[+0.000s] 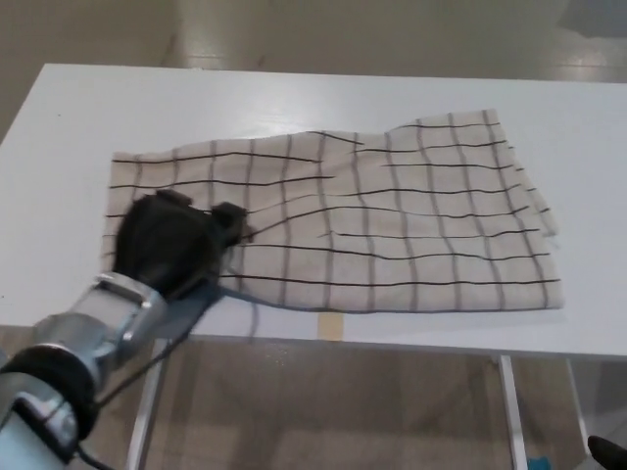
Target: Use the left hand to fold a white towel with checkered patterns in half.
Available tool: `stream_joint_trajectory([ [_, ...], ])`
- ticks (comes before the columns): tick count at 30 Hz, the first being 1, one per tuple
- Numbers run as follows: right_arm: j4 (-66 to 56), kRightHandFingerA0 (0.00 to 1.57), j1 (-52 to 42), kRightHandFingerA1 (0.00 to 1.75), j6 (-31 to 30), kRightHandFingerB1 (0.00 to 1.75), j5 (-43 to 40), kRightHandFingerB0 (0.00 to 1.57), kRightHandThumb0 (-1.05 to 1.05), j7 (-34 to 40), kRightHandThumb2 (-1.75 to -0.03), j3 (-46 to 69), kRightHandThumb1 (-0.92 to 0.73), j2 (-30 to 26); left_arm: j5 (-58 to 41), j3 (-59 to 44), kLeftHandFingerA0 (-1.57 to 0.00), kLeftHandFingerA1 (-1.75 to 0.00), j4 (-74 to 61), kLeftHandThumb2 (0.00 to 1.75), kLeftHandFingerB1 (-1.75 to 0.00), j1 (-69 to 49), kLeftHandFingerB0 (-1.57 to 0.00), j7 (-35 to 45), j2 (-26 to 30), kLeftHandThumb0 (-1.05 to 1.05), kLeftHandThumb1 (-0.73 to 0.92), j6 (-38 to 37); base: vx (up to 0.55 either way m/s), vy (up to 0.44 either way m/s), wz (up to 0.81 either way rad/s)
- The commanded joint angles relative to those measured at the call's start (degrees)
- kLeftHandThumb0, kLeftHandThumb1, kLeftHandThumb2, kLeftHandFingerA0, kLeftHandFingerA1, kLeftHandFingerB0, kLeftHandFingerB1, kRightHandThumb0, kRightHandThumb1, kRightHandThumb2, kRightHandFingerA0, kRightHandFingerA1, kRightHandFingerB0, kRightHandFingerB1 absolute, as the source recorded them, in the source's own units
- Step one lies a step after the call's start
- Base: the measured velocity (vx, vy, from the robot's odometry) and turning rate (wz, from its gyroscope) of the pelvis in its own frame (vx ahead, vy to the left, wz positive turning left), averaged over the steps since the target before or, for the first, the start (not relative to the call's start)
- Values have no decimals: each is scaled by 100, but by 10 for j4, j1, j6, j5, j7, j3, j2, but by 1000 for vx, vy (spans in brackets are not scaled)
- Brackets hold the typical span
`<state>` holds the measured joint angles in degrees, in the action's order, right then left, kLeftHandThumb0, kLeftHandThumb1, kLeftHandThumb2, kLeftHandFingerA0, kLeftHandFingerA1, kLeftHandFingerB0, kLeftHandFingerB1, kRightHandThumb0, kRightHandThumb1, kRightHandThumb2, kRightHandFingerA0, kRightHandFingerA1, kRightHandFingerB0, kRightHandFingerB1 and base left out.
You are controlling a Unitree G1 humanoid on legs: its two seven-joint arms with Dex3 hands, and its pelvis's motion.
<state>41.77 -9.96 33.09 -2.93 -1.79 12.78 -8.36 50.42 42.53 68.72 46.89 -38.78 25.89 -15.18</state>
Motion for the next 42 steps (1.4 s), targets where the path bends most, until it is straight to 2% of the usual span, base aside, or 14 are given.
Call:
stream_joint_trajectory([
  [1,-3,45,-5,57,9,46,-15,48,-50,-12,-59,4,-64,2,0,-13,-76,-173,23,56,-162,-3,-66,-22,52,-29,63,-55,0,0,0],
  [9,3,44,3,58,7,46,-12,45,-50,-16,-59,6,-66,-5,16,-9,-73,-175,42,56,-165,21,-63,-27,90,-25,65,-50,0,0,0],
  [10,5,44,3,55,8,46,-11,45,-50,-16,-59,7,-66,-7,16,-9,-106,-140,43,78,-131,27,-89,-19,95,-35,48,-48,0,0,0],
  [11,5,44,2,55,7,46,-12,45,-50,-17,-59,7,-66,-7,16,-9,-106,-140,44,78,-131,30,-89,-14,96,-35,48,-47,0,0,0],
  [12,3,44,1,54,6,46,-13,45,-50,-18,-59,8,-67,-7,15,-10,-105,-141,44,79,-132,32,-89,-10,97,-36,48,-46,0,0,0],
  [13,2,44,0,55,5,46,-15,45,-49,-19,-59,8,-67,-5,13,-11,-71,-175,44,55,-168,35,-61,-7,99,-26,67,-47,0,0,0],
  [18,-10,44,-5,56,-8,46,-34,45,-47,-37,-59,13,-68,0,12,-12,-71,-175,39,56,-169,45,-61,-15,100,-27,67,-60,0,0,0],
  [24,-2,42,-4,57,1,46,-20,45,-47,-34,-60,12,-68,-8,15,-12,-72,-175,31,56,-167,77,-63,-14,96,-28,63,-66,0,0,0],
  [25,-2,42,-3,57,1,46,-19,45,-47,-33,-60,12,-69,-9,13,-15,-105,-141,29,76,-132,82,-89,-14,96,-38,45,-71,0,0,0],
  [34,-2,42,0,58,-4,46,-19,44,-49,-33,-60,11,-69,-11,-5,-54,-111,-140,-28,81,-131,166,-93,-45,79,-34,46,-86,0,0,0],
  [42,-13,42,-11,60,-3,46,-22,44,-48,-37,-60,9,-69,-8,-63,-134,-114,-141,-138,81,-131,187,-94,29,46,-35,46,-117,0,0,0],
])
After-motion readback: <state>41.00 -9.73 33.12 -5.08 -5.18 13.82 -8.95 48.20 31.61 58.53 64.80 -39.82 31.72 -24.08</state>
